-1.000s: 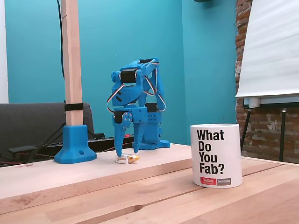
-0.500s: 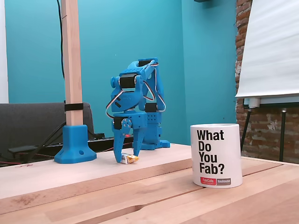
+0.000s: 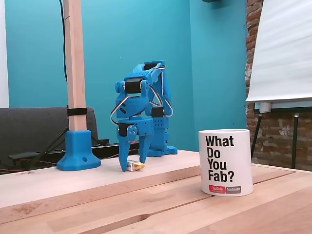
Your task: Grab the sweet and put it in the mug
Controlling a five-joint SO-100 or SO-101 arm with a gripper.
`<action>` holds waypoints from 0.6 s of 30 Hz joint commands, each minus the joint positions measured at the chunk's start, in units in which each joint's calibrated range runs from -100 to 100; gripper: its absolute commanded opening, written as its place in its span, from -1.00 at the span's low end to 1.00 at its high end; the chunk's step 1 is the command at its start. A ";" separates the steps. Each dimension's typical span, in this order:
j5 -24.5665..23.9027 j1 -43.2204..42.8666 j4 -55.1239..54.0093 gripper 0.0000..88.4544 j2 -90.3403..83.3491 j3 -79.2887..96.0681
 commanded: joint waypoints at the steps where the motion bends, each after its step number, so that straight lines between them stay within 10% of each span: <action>1: 0.10 0.42 -0.11 -0.54 -0.31 -0.95; 18: -0.20 0.42 0.69 -1.00 -1.43 -1.04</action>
